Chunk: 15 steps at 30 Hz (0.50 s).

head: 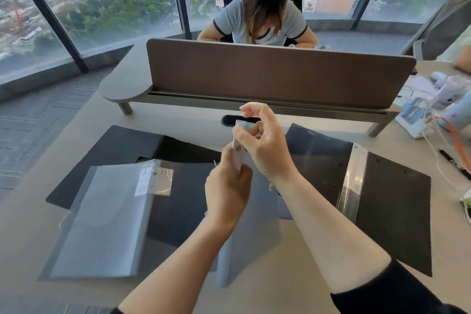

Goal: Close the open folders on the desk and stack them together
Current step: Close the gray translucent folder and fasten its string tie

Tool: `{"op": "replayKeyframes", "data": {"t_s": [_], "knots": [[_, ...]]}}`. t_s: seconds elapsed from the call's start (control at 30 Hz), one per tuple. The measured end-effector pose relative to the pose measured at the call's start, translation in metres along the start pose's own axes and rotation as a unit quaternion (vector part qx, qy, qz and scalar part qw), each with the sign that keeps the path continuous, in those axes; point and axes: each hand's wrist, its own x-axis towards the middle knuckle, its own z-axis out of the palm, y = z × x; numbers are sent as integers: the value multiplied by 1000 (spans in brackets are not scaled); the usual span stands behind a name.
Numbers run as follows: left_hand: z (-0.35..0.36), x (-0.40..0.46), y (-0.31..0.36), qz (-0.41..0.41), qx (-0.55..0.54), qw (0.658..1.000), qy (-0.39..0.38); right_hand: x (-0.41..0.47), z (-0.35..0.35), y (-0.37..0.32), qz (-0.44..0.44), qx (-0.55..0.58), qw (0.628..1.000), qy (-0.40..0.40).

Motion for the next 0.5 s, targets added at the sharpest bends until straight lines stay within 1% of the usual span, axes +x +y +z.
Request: {"op": "replayKeyframes", "data": {"t_s": [0.1, 0.17, 0.23, 0.3, 0.33, 0.4, 0.5], "knots": [[-15, 16, 4, 41, -50, 998, 12, 0, -6, 12, 24, -9, 998, 59], [-26, 27, 9, 48, -72, 996, 28, -1, -12, 26, 59, 10, 993, 103], [-38, 40, 14, 45, -96, 993, 48, -3, -19, 43, 96, 0, 986, 133], [-50, 52, 18, 25, -137, 988, 62, -6, -27, 57, 147, -12, 980, 130], [-55, 58, 18, 17, -160, 985, 67, -8, -30, 61, 176, 0, 977, 120], [-63, 67, 16, 1, -210, 975, 75, -12, -36, 72, 226, 48, 969, 91], [-70, 78, 4, -33, -277, 959, 53, -17, -45, 85, 279, 120, 951, 61]]}}
